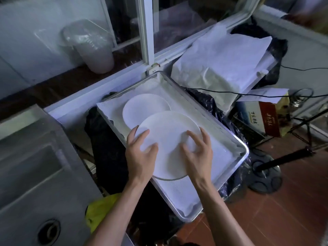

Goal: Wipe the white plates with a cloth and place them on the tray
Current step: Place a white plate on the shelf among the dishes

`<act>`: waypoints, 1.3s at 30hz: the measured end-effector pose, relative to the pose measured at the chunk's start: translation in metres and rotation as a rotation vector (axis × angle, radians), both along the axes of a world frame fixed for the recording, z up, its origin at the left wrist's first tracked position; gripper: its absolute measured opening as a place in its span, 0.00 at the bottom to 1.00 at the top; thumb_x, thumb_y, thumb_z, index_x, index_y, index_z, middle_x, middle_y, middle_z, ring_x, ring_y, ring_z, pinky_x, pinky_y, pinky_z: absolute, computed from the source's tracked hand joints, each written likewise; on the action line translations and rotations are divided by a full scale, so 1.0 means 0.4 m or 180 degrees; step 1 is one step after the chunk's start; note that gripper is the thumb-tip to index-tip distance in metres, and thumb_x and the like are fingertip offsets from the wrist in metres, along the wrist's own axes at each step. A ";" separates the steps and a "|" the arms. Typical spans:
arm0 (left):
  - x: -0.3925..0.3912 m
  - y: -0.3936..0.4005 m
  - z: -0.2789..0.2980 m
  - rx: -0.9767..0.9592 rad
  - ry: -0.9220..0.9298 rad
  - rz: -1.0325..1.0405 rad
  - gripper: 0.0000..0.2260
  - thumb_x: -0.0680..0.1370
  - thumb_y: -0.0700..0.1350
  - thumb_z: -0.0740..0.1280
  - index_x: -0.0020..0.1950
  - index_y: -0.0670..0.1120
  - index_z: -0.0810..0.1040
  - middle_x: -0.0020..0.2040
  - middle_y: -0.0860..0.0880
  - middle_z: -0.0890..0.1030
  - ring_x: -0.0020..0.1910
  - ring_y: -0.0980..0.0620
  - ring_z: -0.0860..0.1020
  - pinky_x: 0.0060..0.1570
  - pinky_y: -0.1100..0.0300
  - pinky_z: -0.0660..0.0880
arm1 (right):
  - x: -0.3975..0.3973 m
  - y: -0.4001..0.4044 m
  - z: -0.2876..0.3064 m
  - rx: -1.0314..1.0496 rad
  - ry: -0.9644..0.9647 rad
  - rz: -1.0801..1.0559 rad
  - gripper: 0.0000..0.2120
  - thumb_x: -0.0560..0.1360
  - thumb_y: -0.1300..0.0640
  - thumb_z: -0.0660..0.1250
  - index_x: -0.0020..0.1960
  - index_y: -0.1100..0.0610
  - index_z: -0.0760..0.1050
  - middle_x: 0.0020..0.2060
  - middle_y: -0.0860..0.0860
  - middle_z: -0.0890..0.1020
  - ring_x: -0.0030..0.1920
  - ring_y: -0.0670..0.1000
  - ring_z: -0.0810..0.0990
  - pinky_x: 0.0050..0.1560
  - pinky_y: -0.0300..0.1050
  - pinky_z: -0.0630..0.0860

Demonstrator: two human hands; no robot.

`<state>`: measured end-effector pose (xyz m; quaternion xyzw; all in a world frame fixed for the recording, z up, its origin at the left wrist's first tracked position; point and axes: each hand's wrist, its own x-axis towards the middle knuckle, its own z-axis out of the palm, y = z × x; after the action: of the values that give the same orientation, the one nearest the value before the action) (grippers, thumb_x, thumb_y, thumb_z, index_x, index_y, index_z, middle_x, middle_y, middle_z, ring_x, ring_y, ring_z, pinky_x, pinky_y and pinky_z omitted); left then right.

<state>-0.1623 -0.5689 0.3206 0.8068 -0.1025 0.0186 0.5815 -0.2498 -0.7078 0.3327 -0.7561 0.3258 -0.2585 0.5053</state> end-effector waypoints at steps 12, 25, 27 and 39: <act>-0.302 0.040 0.046 0.0125 0.0086 -0.1095 0.19 0.75 0.39 0.75 0.66 0.46 0.82 0.71 0.60 0.68 0.68 0.66 0.68 0.67 0.63 0.70 | -0.404 0.127 0.051 -0.0052 0.0042 -0.1040 0.16 0.75 0.59 0.74 0.62 0.50 0.82 0.74 0.45 0.67 0.72 0.41 0.64 0.72 0.47 0.66; -0.790 -0.208 0.087 0.0383 -0.0512 -0.2694 0.22 0.72 0.41 0.76 0.65 0.42 0.82 0.74 0.49 0.72 0.69 0.59 0.70 0.62 0.82 0.57 | -0.975 0.065 0.069 -0.0287 -0.0061 -0.2797 0.18 0.71 0.63 0.73 0.60 0.52 0.83 0.67 0.44 0.72 0.65 0.32 0.68 0.64 0.26 0.63; -0.913 -0.254 0.089 0.0324 -0.0494 -0.2920 0.22 0.71 0.40 0.77 0.65 0.41 0.82 0.74 0.47 0.72 0.69 0.55 0.70 0.62 0.83 0.57 | -1.101 0.048 0.066 -0.0333 -0.0025 -0.3002 0.18 0.71 0.63 0.73 0.60 0.53 0.82 0.65 0.40 0.71 0.64 0.27 0.66 0.62 0.21 0.61; -1.701 -0.418 0.126 0.0038 -0.0093 -0.4086 0.21 0.71 0.41 0.78 0.64 0.47 0.83 0.74 0.53 0.71 0.69 0.61 0.69 0.69 0.60 0.67 | -1.874 0.031 0.097 -0.0395 -0.0177 -0.4269 0.18 0.72 0.63 0.74 0.60 0.50 0.81 0.69 0.48 0.71 0.69 0.49 0.72 0.70 0.47 0.70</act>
<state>-0.8426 -0.7360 0.3710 0.5878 -0.5731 -0.3229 0.4710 -0.9993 -0.6952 0.3714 -0.4108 0.6962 -0.5540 0.1993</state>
